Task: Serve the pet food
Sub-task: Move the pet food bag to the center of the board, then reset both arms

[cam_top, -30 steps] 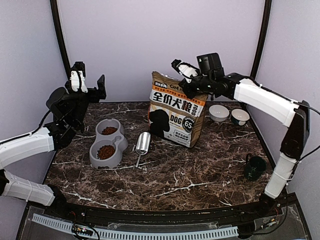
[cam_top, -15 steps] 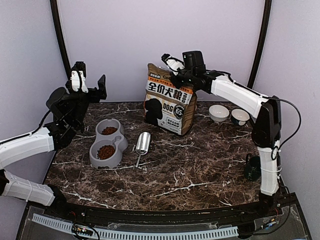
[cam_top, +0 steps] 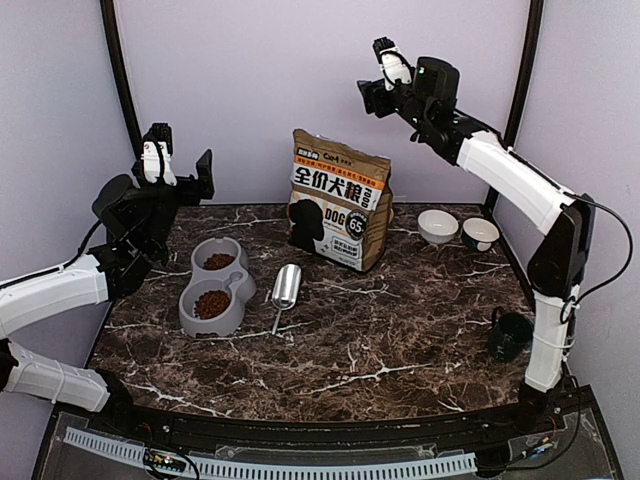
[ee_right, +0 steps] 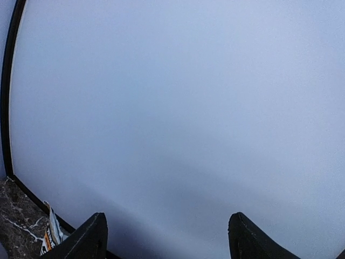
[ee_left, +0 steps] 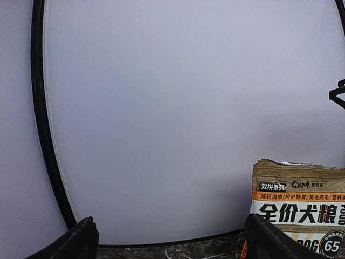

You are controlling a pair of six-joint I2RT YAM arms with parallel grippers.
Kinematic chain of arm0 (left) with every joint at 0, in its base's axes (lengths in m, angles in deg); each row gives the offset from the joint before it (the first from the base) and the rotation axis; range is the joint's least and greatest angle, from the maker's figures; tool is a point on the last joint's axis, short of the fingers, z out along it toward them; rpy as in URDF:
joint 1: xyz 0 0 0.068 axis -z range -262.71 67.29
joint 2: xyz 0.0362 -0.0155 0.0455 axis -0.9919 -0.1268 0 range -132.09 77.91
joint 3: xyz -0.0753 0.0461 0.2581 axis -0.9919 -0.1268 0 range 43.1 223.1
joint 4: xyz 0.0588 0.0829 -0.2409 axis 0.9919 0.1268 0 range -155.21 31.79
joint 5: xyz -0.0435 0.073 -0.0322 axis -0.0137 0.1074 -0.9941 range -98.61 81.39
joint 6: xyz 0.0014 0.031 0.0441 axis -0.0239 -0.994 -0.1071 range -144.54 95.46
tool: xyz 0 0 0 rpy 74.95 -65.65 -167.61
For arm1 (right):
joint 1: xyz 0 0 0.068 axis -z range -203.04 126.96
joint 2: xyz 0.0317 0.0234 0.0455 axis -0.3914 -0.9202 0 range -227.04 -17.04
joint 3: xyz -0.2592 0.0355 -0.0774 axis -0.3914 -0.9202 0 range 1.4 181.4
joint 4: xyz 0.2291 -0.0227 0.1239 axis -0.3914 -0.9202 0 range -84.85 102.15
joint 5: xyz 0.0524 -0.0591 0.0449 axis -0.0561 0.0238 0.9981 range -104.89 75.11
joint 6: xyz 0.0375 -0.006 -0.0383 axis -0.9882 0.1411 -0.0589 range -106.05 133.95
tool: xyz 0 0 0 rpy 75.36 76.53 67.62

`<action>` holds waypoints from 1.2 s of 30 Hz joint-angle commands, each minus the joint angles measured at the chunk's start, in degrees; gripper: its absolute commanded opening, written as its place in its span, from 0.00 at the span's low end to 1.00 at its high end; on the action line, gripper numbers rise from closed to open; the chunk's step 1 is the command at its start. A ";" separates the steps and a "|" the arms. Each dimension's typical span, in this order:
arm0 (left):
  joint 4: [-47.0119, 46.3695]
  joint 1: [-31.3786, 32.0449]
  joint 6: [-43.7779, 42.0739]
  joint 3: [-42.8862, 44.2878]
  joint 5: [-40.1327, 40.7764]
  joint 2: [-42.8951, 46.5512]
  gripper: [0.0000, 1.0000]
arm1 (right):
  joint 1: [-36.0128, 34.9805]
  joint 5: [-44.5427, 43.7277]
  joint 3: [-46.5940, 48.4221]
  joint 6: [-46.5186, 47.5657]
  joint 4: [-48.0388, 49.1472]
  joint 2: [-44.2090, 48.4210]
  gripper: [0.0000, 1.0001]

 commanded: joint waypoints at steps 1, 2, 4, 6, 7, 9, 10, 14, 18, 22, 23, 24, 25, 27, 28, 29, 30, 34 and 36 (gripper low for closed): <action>-0.74 -0.35 0.20 -0.05 -0.91 2.11 0.97 | 3.23 -0.52 -9.36 -8.68 -0.45 5.41 0.78; -0.74 -0.35 0.22 -0.11 -1.03 2.23 0.97 | 3.94 -0.38 -12.20 -9.78 -0.14 6.98 0.78; -0.90 -0.43 0.25 -0.28 -1.33 2.19 0.97 | 5.21 -0.65 -18.39 -11.40 0.75 10.25 0.79; -0.77 -0.44 0.41 -0.26 -1.48 2.10 0.97 | 6.73 -1.18 -24.20 -12.96 1.40 13.32 0.81; -0.73 -0.44 0.35 -0.25 -1.57 2.08 0.97 | 7.51 -1.28 -27.25 -13.86 1.57 14.82 0.82; -0.58 -0.44 0.27 -0.26 -1.83 2.08 0.97 | 8.96 -1.70 -33.10 -15.81 2.41 17.81 0.87; -0.65 -0.44 0.26 -0.30 -1.89 2.08 0.97 | 9.67 -1.99 -36.10 -16.87 3.14 19.20 0.89; -0.68 -0.44 0.31 -0.34 -1.81 1.93 0.97 | 11.66 -2.09 -47.23 -21.01 5.12 25.26 0.97; -0.32 -0.44 0.58 -0.22 -1.94 1.67 0.97 | 11.81 0.63 -54.14 -24.69 4.92 29.13 1.00; -0.35 -0.44 0.53 -0.23 -1.82 1.58 0.97 | 11.81 1.38 -58.69 -28.73 2.15 31.15 1.00; -0.36 -0.40 0.54 -0.21 -1.77 1.56 0.97 | 11.81 1.72 -59.96 -28.91 2.35 31.93 1.00; -0.37 -0.44 0.53 -0.21 -1.76 1.48 0.97 | 11.79 2.34 -61.36 -28.83 3.04 32.80 0.99; -0.35 -0.44 0.55 -0.22 -1.77 1.40 0.97 | 11.79 2.86 -62.73 -28.71 3.90 33.66 1.00; -0.31 -0.42 0.57 -0.22 -1.81 1.30 0.97 | 11.81 3.94 -64.32 -28.72 5.05 34.88 1.00; -0.26 -0.44 0.53 -0.27 -1.79 1.29 0.97 | 11.77 4.40 -64.69 -28.87 5.19 35.19 1.00; -0.23 -0.44 0.53 -0.21 -1.83 1.37 0.97 | 11.80 5.14 -64.92 -28.86 5.21 35.35 1.00; -0.25 -0.44 0.57 -0.25 -1.85 1.42 0.97 | 11.81 5.84 -65.19 -28.86 5.26 35.57 1.00; -0.22 -0.42 0.49 -0.20 -1.86 1.47 0.97 | 11.81 8.75 -67.47 -28.73 8.10 37.50 1.00; -0.37 -0.40 0.43 -0.24 -1.81 1.42 0.97 | 11.81 9.26 -68.74 -29.62 10.25 38.87 1.00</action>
